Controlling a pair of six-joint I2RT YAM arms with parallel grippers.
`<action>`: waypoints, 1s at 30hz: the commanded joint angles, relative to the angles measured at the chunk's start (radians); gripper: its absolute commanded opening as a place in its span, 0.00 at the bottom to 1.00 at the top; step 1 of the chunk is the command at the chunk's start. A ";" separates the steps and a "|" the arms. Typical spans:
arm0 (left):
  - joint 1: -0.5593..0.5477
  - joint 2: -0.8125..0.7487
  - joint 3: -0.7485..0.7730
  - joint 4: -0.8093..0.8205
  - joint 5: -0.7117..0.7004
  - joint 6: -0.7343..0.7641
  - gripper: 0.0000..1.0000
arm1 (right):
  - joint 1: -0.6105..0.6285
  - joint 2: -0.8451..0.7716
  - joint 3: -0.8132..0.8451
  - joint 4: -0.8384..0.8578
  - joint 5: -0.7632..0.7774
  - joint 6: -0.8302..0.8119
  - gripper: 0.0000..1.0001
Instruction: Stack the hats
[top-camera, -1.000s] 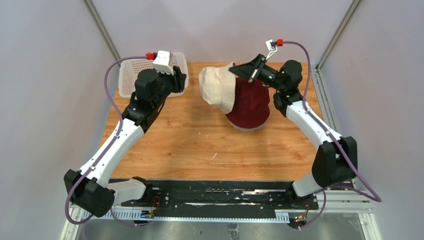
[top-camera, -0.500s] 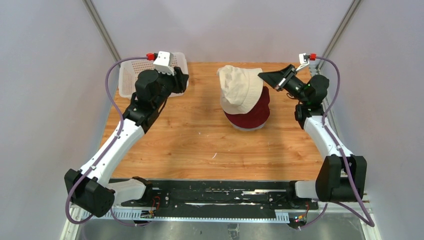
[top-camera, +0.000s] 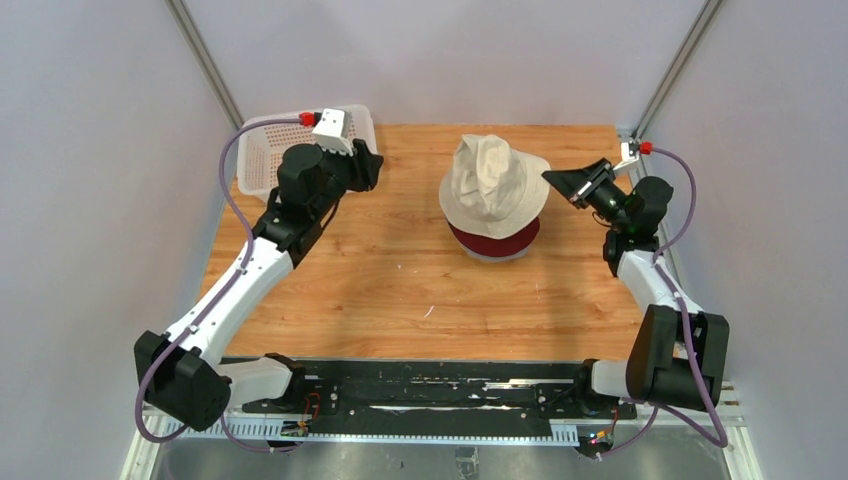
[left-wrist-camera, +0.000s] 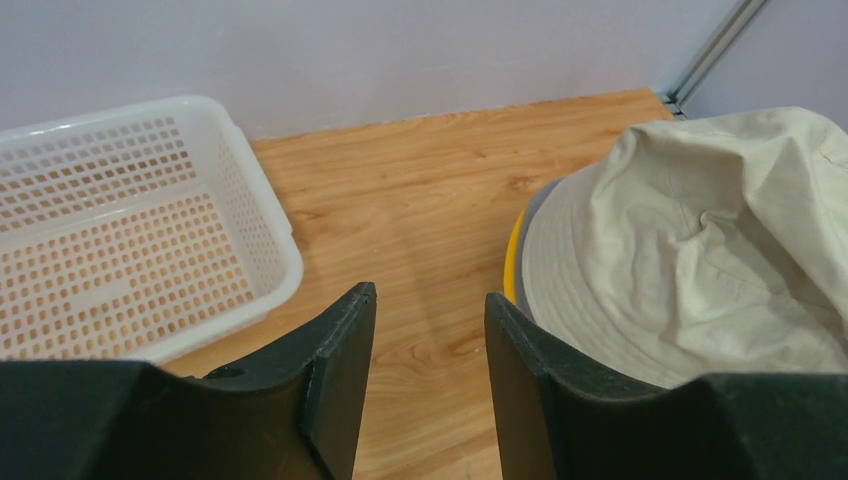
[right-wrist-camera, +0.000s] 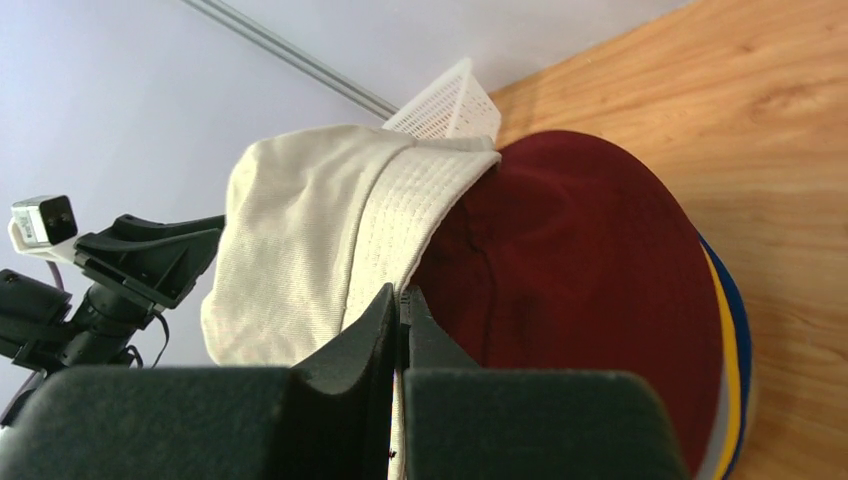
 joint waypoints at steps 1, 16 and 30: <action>-0.004 -0.005 -0.050 0.087 0.050 -0.045 0.49 | -0.029 -0.016 -0.045 -0.019 -0.005 -0.070 0.00; -0.087 0.083 -0.281 0.530 0.219 -0.243 0.49 | -0.031 0.132 -0.006 -0.352 0.108 -0.285 0.00; -0.103 0.336 -0.367 1.014 0.336 -0.445 0.50 | -0.019 0.172 -0.007 -0.373 0.126 -0.327 0.00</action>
